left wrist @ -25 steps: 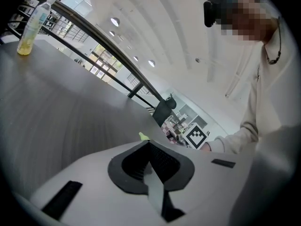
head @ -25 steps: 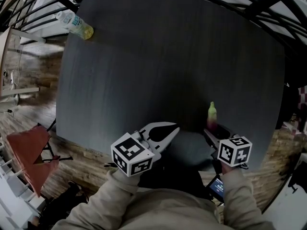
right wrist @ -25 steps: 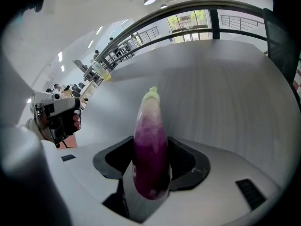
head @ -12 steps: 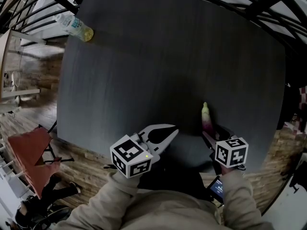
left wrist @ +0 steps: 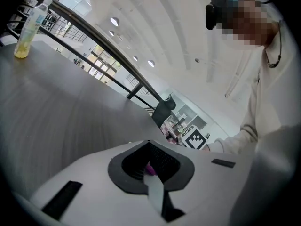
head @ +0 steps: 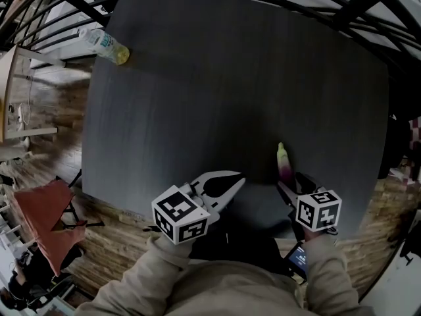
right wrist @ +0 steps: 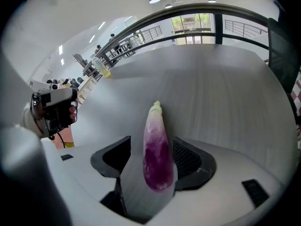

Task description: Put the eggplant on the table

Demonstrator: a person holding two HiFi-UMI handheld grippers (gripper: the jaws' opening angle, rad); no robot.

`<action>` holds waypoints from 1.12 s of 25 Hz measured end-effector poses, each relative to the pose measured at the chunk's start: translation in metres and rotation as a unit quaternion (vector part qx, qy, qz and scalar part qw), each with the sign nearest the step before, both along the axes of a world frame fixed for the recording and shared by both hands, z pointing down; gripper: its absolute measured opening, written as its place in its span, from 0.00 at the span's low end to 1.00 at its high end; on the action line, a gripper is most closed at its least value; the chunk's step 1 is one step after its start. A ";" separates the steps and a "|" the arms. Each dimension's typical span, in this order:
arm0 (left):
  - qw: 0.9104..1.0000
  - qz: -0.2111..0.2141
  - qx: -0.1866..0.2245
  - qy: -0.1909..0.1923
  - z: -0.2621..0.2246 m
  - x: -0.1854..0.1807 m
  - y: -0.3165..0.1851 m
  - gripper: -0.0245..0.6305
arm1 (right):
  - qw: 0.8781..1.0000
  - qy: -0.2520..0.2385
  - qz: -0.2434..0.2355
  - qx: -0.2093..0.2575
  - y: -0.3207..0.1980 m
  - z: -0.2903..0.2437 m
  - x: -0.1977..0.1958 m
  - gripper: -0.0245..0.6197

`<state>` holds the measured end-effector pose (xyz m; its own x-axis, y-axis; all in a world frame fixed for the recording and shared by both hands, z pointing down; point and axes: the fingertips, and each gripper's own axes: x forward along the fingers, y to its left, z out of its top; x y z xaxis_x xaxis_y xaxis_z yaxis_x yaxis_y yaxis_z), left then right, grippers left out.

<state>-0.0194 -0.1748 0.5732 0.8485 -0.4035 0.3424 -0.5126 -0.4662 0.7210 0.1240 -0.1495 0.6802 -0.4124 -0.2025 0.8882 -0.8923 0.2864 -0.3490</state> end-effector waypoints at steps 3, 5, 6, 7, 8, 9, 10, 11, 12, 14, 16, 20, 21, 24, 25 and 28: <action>1.000 0.000 0.006 -0.001 -0.013 0.001 -0.002 0.03 | 1.000 -0.009 0.007 0.020 -0.005 -0.016 0.000 0.46; 1.000 0.002 0.018 0.000 -0.023 0.003 -0.011 0.04 | 0.999 -0.016 0.016 0.041 -0.015 -0.029 0.001 0.46; 1.000 0.002 0.025 0.000 -0.029 0.004 -0.016 0.04 | 0.998 -0.019 0.018 0.052 -0.021 -0.036 0.001 0.46; 0.999 0.003 0.033 0.000 -0.037 0.005 -0.020 0.04 | 0.998 -0.022 0.019 0.060 -0.025 -0.044 0.002 0.46; 0.999 0.004 0.039 0.000 -0.044 0.006 -0.024 0.04 | 0.997 -0.026 0.017 0.068 -0.029 -0.052 0.002 0.46; 0.999 0.006 0.046 -0.001 -0.052 0.007 -0.026 0.04 | 0.997 -0.033 0.015 0.074 -0.032 -0.059 0.001 0.46; 0.999 0.009 0.053 -0.002 -0.061 0.008 -0.029 0.04 | 0.996 -0.041 0.012 0.081 -0.035 -0.067 0.000 0.46; 0.998 0.013 0.061 -0.005 -0.069 0.009 -0.032 0.03 | 0.995 -0.051 0.010 0.089 -0.038 -0.076 -0.002 0.46; 0.997 0.016 0.070 -0.007 -0.077 0.009 -0.035 0.04 | 0.993 -0.064 0.008 0.100 -0.042 -0.085 -0.004 0.45; 0.996 0.025 0.088 -0.012 -0.094 0.009 -0.041 0.03 | 0.988 -0.103 0.005 0.119 -0.047 -0.106 -0.011 0.41; 0.994 0.033 0.105 -0.015 -0.111 0.012 -0.043 0.04 | 0.980 -0.153 -0.005 0.131 -0.046 -0.131 -0.015 0.28; 0.988 0.041 0.148 -0.024 -0.150 0.013 -0.053 0.04 | 0.963 -0.208 -0.024 0.169 -0.052 -0.173 -0.012 0.11; 0.986 0.044 0.157 -0.025 -0.160 0.013 -0.056 0.03 | 0.959 -0.217 -0.027 0.180 -0.055 -0.183 -0.011 0.07; 0.981 0.060 0.182 -0.030 -0.187 0.022 -0.059 0.03 | 0.945 -0.244 -0.039 0.215 -0.066 -0.217 -0.004 0.06; 0.979 0.065 0.190 -0.032 -0.195 0.023 -0.060 0.03 | 0.940 -0.252 -0.045 0.227 -0.070 -0.227 -0.005 0.06; 0.976 0.068 0.204 -0.028 -0.218 0.024 -0.059 0.03 | 0.923 -0.276 -0.065 0.262 -0.077 -0.263 -0.013 0.06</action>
